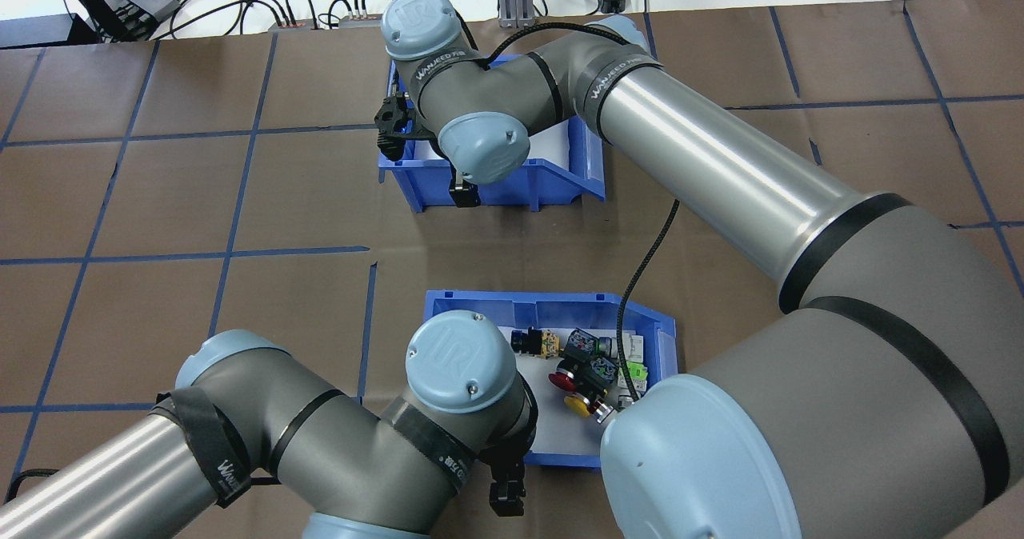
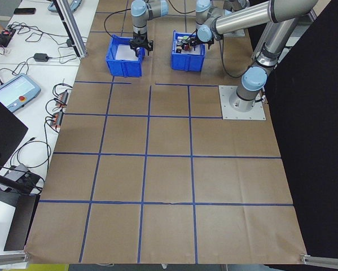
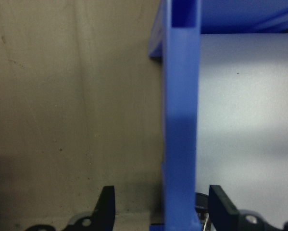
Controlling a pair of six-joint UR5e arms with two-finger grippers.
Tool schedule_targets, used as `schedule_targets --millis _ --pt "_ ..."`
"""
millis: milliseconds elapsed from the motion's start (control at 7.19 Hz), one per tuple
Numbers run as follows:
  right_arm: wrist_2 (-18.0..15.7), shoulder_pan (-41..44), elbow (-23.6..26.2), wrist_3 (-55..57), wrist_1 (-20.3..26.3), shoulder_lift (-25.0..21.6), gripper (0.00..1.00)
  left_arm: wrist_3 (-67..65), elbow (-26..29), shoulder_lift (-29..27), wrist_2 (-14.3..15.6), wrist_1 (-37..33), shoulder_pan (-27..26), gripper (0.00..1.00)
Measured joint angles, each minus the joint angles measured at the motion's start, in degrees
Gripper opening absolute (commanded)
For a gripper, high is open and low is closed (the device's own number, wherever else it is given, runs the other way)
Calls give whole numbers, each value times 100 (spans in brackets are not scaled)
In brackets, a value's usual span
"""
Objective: Place button box in front
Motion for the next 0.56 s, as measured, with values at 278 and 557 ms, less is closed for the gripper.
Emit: schedule_targets --millis 278,557 --pt "-66 -1 -28 -47 -5 -47 3 40 -40 42 105 124 -44 4" --pt "-76 -32 -73 -204 -7 -139 2 255 -33 290 146 182 -25 0"
